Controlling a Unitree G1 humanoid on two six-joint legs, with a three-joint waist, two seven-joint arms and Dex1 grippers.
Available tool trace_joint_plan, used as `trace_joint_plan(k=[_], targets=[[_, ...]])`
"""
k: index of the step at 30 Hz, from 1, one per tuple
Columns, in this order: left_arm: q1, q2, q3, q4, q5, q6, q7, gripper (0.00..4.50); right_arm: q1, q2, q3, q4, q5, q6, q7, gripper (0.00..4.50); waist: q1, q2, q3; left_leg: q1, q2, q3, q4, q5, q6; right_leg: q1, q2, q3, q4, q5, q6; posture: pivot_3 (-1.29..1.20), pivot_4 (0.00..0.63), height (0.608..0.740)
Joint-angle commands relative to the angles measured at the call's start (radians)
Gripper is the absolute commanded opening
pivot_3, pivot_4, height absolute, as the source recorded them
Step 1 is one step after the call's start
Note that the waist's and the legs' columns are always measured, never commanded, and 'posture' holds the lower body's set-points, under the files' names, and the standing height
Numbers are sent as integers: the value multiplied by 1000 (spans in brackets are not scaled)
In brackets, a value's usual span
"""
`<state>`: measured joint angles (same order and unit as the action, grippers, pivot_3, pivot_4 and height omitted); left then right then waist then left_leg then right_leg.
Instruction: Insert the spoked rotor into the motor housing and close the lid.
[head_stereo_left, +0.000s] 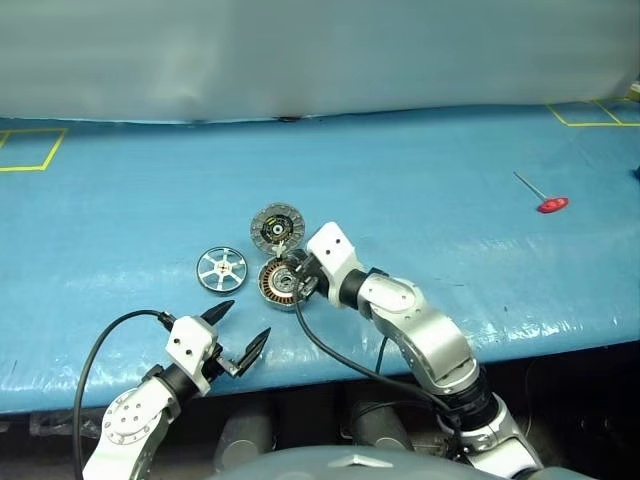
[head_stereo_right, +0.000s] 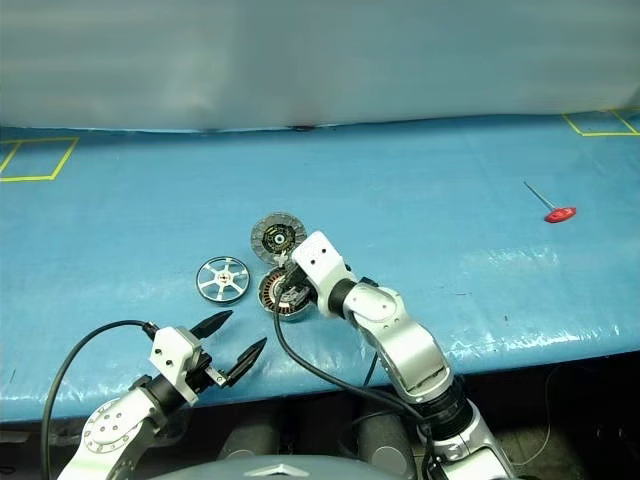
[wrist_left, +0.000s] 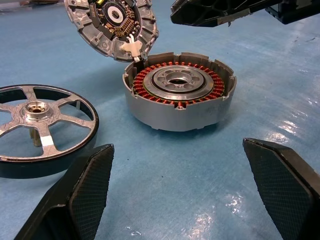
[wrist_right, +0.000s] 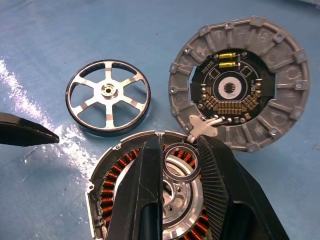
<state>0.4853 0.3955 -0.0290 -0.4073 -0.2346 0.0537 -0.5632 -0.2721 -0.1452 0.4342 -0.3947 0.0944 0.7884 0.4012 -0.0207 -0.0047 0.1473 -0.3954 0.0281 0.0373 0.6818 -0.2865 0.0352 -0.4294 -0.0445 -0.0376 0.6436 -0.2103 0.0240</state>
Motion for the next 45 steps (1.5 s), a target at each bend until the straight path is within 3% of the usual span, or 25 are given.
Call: trace_joint_plan(k=[1, 24, 41, 45], targets=[[1, 0, 3, -6, -3, -19, -5, 4500, 0, 17, 8, 13, 7, -46, 0, 669, 0, 0, 0, 0, 0, 0, 0, 0, 0, 0, 0, 0, 0, 0, 0, 0, 150, 740], [-4, -2, 1, 3, -14, -19, -16, 4500, 17, 56, 18, 157, -9, -123, -8, 669, 1, 0, 0, 0, 0, 0, 0, 0, 0, 0, 0, 0, 0, 0, 0, 0, 150, 740], [-3, -7, -5, 10, -16, -23, -17, 4500, 27, 29, 9, 146, -3, -105, 1, 669, 2, -1, -1, 0, 0, 0, 1, 0, 0, 1, 0, 0, 0, 0, 0, 0, 150, 740], [0, -7, -7, 7, -17, -20, -17, 4500, 28, 42, 9, 135, 3, -100, -3, 1988, 2, -1, -1, 0, 0, 0, 1, 0, 0, 1, 0, 0, 0, 0, 0, 0, 150, 740]])
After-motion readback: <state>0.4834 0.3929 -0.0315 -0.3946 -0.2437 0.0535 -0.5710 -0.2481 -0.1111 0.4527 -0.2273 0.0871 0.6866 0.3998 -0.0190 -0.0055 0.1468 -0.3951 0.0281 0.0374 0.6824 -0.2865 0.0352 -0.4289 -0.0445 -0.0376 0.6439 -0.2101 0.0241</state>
